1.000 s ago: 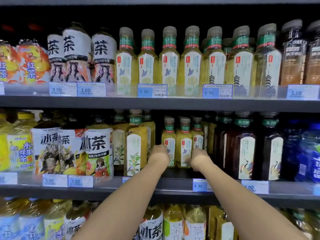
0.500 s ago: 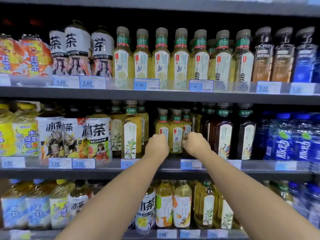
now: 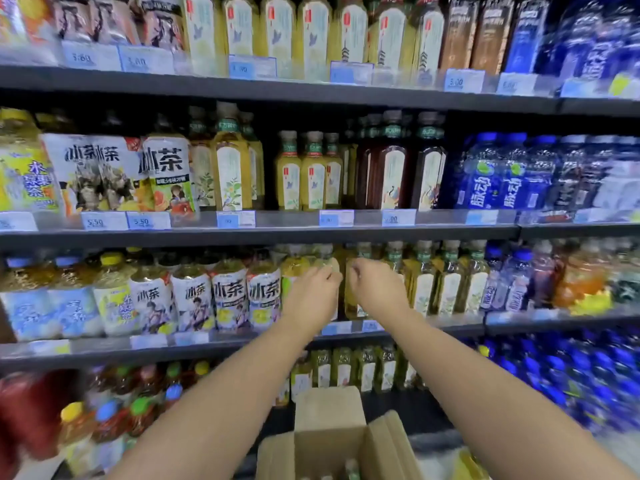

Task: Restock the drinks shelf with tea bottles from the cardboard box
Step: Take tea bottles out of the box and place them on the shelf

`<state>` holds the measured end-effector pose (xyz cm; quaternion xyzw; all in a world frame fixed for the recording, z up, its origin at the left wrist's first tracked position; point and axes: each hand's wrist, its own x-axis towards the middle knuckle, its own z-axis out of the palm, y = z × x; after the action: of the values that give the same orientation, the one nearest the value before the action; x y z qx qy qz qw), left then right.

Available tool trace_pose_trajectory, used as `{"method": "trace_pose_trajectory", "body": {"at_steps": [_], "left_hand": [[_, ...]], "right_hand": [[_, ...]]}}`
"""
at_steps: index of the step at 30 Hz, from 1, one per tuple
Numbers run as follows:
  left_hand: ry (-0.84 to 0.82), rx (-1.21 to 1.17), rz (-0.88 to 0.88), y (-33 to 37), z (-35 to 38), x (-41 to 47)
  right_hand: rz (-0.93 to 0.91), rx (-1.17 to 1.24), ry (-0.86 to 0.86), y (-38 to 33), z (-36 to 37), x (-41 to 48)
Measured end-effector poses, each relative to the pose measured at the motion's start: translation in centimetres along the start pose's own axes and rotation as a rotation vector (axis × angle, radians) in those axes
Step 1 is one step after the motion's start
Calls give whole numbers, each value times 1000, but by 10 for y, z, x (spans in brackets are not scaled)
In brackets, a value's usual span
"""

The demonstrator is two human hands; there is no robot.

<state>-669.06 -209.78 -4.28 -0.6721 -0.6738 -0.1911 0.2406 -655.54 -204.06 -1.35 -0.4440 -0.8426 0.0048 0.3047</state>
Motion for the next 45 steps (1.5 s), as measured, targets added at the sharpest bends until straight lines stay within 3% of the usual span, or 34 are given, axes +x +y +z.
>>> {"method": "trace_pose_trajectory", "body": {"at_steps": [5,15,18,23,30,36,41,45], "left_hand": [[-150,-61,-31,7,80,-87],[-568,-69,-271,5,252,-247],[-613,7,-250,6,270,-275],[-584,-124,-321,11,287,-290],[-505,-196,-363,13,294,-297],[-434,-235,-368,14,295,-298],[-452,-199,-348,16,295,-298],[-546,-156,-307,21,285,-293]], "right_hand": [[33,1,-111,32,83,-85],[238,55,-625,84,275,-218],[345,-3,-823,94,325,-244],[653,47,-1028,107,383,-264],[783,22,-932,110,414,-274],[1018,214,-941,117,417,-265],[857,354,-934,124,387,-247],[840,638,-813,119,346,-235]]}}
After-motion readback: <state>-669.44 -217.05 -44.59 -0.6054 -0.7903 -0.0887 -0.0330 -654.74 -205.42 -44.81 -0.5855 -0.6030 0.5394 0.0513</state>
